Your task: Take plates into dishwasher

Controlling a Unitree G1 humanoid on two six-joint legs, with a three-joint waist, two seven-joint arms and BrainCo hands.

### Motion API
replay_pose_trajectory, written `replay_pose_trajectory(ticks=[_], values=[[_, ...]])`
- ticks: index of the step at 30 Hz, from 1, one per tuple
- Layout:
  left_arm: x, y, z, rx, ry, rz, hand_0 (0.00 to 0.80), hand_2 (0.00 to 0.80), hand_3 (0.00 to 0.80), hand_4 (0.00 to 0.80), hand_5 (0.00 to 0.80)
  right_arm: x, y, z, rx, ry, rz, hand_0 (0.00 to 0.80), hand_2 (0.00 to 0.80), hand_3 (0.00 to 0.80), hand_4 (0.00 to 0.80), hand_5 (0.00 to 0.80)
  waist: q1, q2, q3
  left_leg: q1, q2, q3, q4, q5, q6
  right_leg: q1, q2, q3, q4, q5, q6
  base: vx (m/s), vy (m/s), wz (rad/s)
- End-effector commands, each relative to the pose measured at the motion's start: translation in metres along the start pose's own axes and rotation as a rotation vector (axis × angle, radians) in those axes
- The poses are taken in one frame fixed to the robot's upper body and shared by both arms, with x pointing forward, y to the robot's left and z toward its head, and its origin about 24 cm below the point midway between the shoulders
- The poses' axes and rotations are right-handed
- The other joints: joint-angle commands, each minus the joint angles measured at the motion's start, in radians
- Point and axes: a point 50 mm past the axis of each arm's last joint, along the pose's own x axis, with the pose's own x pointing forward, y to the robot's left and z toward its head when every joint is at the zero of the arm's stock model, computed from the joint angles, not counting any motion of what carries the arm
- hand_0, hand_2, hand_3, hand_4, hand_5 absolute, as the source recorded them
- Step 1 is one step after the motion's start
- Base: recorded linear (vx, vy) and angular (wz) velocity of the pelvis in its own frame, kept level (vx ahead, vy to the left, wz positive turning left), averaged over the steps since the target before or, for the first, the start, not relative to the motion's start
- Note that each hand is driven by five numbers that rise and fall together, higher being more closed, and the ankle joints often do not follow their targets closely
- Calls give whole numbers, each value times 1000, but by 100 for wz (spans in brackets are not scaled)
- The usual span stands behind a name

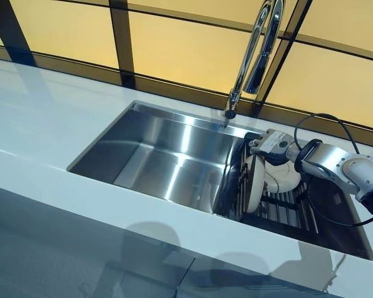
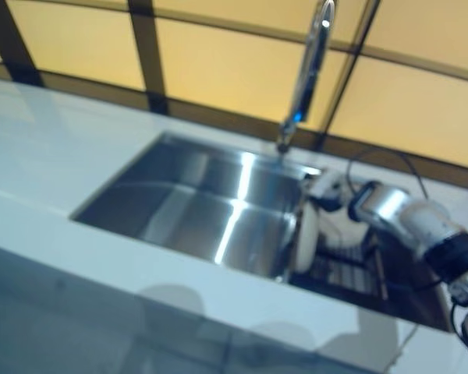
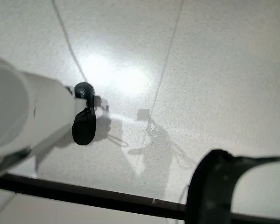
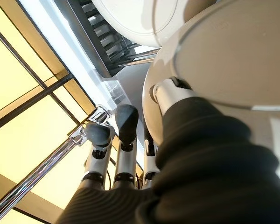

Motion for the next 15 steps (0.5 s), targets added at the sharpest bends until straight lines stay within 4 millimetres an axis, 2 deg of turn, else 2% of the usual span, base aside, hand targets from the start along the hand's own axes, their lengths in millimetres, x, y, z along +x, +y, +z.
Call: replay_pose_trajectory(ticks=[1, 8, 15], values=[[0, 5, 0, -5, 5, 5, 0, 0, 0, 0, 0, -4, 3, 0, -49, -38, 40, 800, 800, 800, 800, 800, 18, -27, -26, 13, -8, 8, -4, -81, 23, 13, -21, 31, 12, -18, 89, 0, 0, 0], [0, 3, -4, -5, 10, -6, 0, 0, 0, 0, 0, -7, 6, -3, -85, -41, 80, 800, 800, 800, 800, 800, 11, -32, -38, 23, -7, 14, -4, -83, 23, 22, -19, 36, 8, -19, 88, 0, 0, 0], [0, 1, -9, -11, 26, -11, 0, 0, 0, 0, 0, -13, -4, -16, -133, 4, 36, 800, 800, 800, 800, 800, -2, -42, -67, 39, -5, 26, -4, -91, 22, 36, -15, 46, 3, -22, 89, 4, 7, -3]])
